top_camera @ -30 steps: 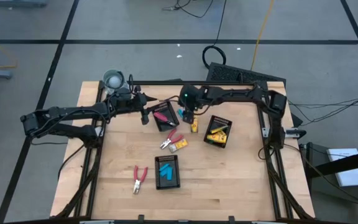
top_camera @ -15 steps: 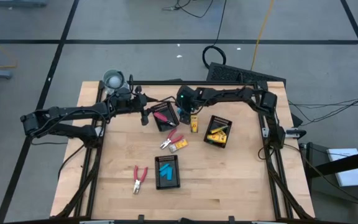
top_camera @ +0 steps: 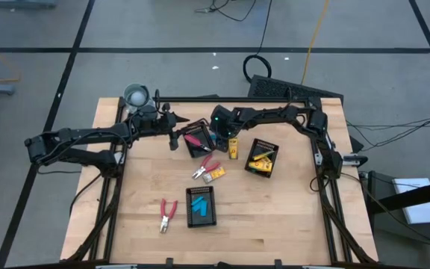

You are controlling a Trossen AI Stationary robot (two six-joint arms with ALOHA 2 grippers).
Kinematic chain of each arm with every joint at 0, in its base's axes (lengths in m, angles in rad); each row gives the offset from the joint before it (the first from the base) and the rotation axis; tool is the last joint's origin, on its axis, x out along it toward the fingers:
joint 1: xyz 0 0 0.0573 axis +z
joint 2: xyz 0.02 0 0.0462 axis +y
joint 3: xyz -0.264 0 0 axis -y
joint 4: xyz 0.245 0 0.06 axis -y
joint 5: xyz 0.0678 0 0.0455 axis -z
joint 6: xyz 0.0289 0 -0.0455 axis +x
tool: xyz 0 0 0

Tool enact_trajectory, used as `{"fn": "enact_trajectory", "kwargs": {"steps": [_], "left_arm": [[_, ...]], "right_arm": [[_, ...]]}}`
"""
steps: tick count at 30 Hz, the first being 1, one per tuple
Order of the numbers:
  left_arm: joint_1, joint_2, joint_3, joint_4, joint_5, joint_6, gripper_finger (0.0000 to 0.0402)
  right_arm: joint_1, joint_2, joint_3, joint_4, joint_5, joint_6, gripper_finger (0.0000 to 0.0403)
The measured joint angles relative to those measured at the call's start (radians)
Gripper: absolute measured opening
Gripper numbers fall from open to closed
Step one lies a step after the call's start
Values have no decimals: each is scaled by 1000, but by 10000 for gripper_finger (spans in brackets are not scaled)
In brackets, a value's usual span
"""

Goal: Pick & Place School Supplies
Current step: Put the blue eraser into the bottom left black basket

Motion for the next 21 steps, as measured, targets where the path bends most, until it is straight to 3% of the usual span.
{"fn": "enact_trajectory", "kwargs": {"steps": [4,7,15,21], "left_arm": [[3,0,0,0,5,0,177],[5,0,0,-2,6,-2,177],[5,0,0,-4,7,0,177],[5,0,0,-4,6,-2,177]], "right_arm": [[2,1,0,-4,6,-9,232],[14,1,-1,7,28,-42,206],[50,0,-1,16,65,-132,31],[50,-2,-1,22,73,-123,16]]}}
